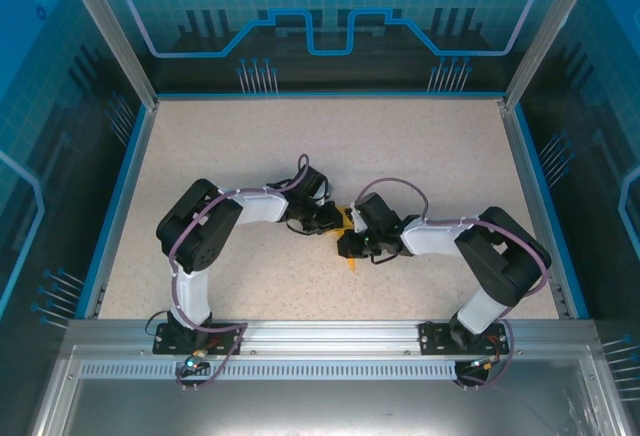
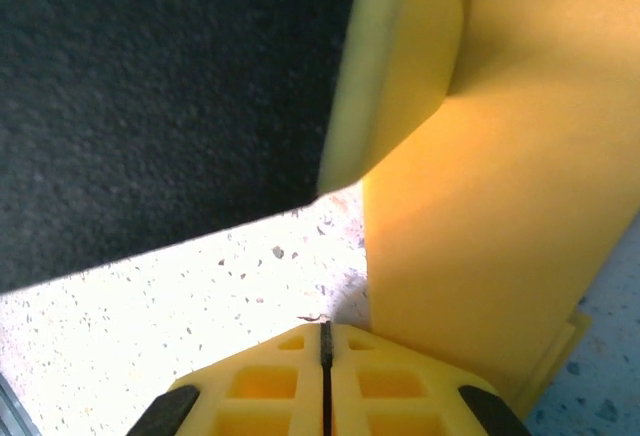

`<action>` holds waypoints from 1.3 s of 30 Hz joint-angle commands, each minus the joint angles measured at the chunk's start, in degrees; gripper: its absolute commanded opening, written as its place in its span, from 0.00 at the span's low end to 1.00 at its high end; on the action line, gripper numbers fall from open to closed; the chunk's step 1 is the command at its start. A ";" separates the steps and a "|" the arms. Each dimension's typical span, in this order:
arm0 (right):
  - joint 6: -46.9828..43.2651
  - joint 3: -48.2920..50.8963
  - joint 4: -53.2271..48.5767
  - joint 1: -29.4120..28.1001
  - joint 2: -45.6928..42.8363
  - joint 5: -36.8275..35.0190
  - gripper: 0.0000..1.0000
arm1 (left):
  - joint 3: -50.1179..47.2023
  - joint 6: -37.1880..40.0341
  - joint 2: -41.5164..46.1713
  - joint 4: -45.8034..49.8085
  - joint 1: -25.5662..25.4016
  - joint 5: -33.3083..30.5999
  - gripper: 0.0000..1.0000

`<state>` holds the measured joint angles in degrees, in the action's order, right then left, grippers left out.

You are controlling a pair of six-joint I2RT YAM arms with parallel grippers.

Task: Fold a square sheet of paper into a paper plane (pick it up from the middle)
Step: Fold the wing for the fifth time at the center of the table.

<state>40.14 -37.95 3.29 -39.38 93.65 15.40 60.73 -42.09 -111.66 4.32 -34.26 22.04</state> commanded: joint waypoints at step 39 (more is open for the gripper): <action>-2.33 0.40 -5.93 1.78 -8.38 1.75 0.08 | -0.90 -1.16 -6.82 9.31 -0.41 -9.13 0.16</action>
<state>36.93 -35.68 -4.73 -37.82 82.65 16.93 62.85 -43.53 -112.55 7.22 -34.37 21.67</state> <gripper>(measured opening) 0.087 0.155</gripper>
